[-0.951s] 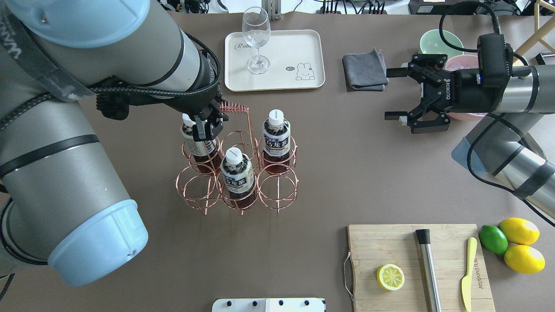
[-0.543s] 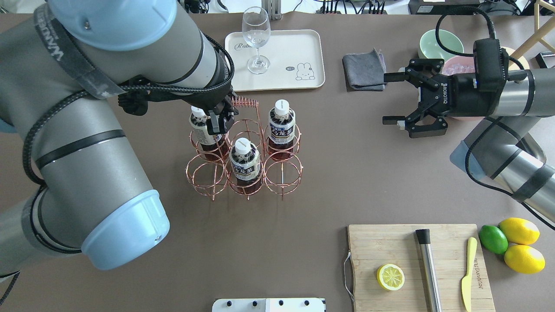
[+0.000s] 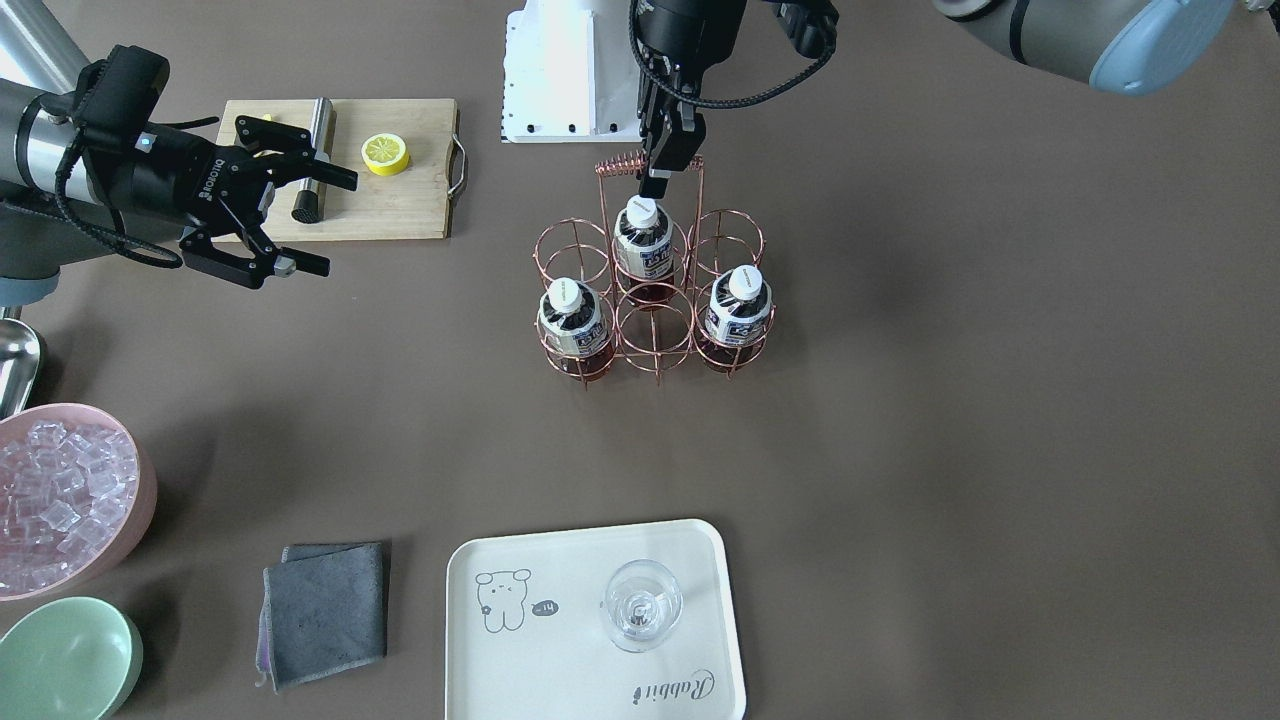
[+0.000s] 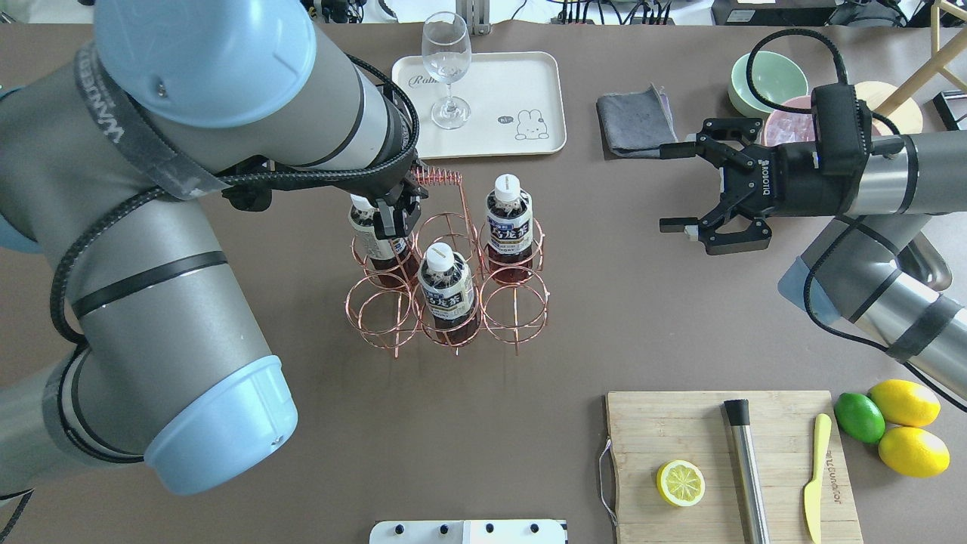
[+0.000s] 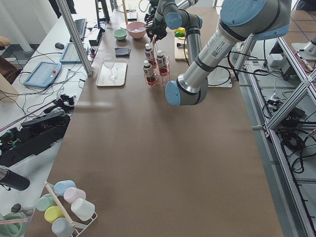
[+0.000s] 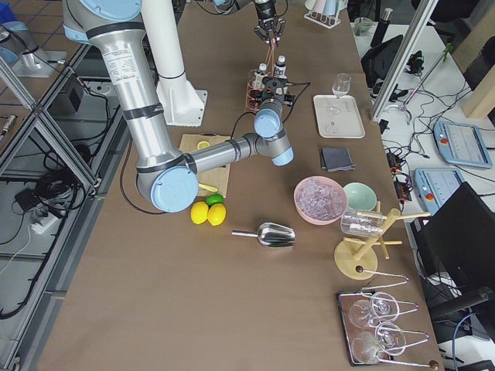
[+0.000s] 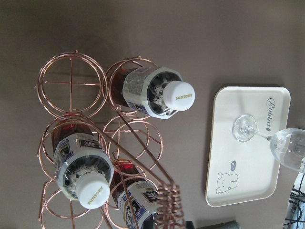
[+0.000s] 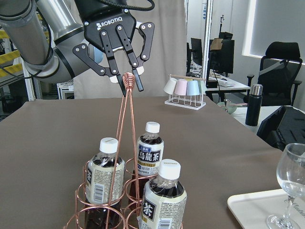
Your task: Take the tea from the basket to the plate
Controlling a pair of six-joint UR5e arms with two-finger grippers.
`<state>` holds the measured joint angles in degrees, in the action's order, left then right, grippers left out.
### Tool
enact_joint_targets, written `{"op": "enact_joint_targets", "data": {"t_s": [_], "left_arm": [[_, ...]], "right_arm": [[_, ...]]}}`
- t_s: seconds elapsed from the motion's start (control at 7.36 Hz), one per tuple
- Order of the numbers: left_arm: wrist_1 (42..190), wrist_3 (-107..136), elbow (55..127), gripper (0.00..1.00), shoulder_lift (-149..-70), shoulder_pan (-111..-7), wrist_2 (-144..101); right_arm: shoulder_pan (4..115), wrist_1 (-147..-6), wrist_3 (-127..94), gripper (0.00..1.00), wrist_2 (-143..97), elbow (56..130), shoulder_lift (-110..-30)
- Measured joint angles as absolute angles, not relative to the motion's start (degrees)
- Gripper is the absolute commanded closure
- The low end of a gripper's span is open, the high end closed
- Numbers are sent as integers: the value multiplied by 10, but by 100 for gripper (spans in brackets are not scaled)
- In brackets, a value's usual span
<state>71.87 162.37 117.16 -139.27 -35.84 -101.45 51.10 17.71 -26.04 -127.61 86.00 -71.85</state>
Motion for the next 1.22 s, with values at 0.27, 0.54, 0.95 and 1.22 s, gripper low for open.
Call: {"op": "enact_joint_targets", "data": {"t_s": [0.27, 0.54, 0.95, 1.22], "left_arm": [[722, 1631, 1174, 100, -1385, -353, -1012], [754, 1650, 1167, 100, -1376, -347, -1011], [773, 1656, 1169, 100, -1360, -345, -1011], [774, 1657, 1168, 100, -1359, -344, -1011]], "right_arm": [[507, 178, -261, 0, -1277, 860, -720], [498, 178, -261, 1, -1275, 860, -723], [453, 178, -263, 1, -1243, 860, -720], [409, 176, -262, 1, -1206, 860, -709]]}}
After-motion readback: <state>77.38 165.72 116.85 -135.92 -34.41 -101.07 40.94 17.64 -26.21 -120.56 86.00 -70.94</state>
